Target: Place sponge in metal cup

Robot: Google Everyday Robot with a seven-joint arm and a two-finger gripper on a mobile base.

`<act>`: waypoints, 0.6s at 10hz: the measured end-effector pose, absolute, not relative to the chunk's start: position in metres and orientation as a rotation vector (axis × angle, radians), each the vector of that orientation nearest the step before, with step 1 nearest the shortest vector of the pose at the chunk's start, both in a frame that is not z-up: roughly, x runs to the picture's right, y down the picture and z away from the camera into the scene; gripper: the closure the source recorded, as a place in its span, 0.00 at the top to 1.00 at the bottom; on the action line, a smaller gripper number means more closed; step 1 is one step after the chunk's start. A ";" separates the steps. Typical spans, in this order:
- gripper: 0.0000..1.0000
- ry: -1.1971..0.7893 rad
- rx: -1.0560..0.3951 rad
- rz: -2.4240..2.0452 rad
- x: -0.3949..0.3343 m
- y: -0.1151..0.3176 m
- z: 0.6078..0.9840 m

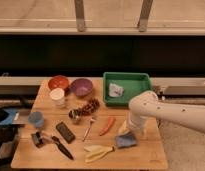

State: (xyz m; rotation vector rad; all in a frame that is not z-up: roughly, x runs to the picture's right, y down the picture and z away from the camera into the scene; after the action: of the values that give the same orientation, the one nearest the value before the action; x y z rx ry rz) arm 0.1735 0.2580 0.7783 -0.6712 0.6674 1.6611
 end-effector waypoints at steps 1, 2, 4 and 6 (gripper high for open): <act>0.80 0.670 -0.691 1.655 0.169 0.265 0.782; 0.80 0.666 -0.701 1.653 0.165 0.269 0.785; 0.75 0.648 -0.705 1.664 0.162 0.275 0.784; 0.57 0.623 -0.701 1.683 0.162 0.275 0.780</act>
State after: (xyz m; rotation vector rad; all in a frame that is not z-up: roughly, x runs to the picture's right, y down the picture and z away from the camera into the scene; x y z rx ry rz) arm 0.1621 0.2753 0.7801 -0.7012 0.6234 1.6828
